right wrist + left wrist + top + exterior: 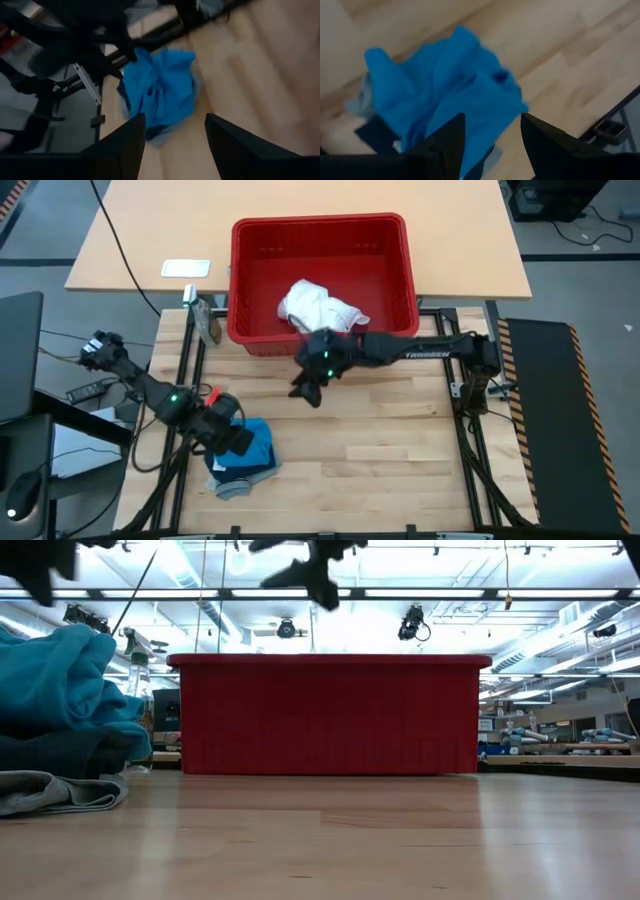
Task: Fold laundry
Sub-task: Put the stacked folded clothes into the red laundry bin
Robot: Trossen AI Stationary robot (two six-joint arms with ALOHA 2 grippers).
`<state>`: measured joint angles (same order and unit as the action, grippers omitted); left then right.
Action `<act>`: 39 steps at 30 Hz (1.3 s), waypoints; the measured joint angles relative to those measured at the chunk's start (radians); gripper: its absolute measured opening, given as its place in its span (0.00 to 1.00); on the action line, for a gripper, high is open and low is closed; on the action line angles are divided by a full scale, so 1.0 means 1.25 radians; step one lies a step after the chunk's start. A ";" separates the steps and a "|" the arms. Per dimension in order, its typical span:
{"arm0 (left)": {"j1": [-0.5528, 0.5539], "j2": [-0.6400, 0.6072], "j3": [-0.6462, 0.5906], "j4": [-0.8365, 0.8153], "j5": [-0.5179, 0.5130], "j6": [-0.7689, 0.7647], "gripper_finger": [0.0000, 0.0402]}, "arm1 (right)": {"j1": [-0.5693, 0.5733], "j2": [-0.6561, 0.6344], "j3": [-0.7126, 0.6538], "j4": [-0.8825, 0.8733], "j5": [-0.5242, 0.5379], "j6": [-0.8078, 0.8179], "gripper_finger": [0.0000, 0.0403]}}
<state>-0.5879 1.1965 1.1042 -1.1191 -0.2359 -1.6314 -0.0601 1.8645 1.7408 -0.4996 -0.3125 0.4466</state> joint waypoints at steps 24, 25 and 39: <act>-0.062 0.050 -0.348 0.356 0.204 -0.013 0.48 | 0.138 0.001 -0.158 0.081 0.191 0.292 0.53; -0.053 0.050 -0.354 0.369 0.200 -0.002 0.48 | 0.141 0.001 -0.158 0.080 0.190 0.296 0.53; 0.151 0.045 -0.330 0.601 0.179 0.253 0.48 | 0.128 -0.025 -0.157 -0.166 -0.027 0.304 0.54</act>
<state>-0.3992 1.2521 0.6912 -0.3681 -0.0126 -1.3146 0.1000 1.8336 1.5440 -0.7068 -0.3457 0.8261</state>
